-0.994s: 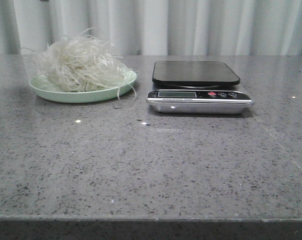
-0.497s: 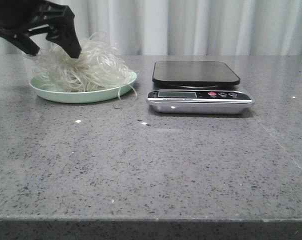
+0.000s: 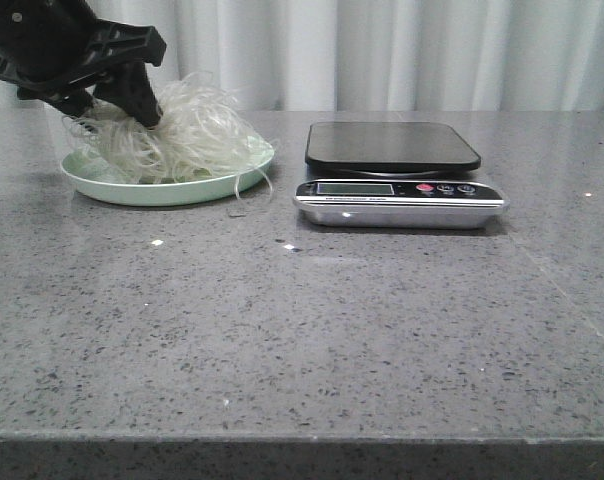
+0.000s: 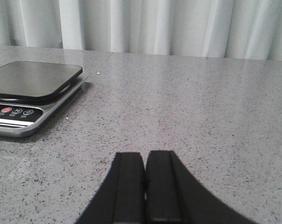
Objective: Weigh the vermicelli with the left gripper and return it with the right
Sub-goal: 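Lower the left gripper onto the vermicelli pile and close it, then lift the vermicelli with the left gripper and carry it over the scale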
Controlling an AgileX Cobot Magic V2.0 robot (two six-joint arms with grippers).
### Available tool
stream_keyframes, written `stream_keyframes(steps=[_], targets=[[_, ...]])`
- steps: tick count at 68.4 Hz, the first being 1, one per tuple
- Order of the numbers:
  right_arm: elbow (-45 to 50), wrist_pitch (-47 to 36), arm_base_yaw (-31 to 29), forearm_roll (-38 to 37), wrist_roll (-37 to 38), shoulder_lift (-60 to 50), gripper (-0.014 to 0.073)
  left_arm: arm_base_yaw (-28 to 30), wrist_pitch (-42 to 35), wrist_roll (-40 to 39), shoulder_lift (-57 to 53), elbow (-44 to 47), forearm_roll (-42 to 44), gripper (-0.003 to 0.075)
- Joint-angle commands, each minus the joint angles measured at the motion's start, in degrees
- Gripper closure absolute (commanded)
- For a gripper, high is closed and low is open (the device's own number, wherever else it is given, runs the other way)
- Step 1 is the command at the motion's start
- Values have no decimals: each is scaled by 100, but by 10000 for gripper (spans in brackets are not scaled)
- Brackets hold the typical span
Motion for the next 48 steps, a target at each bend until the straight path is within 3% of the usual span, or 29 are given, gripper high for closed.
stream_keyframes(steps=[1, 24, 48], targets=[[-41, -482, -9, -6, -1, -91, 443, -46, -180, 6, -152, -142, -39, 598], [-41, -487, -9, -6, -1, -91, 443, -46, -184, 6, -327, -196, -39, 574], [-41, -487, -9, -6, -1, -91, 443, -74, -164, 6, -940, -995, -39, 575]])
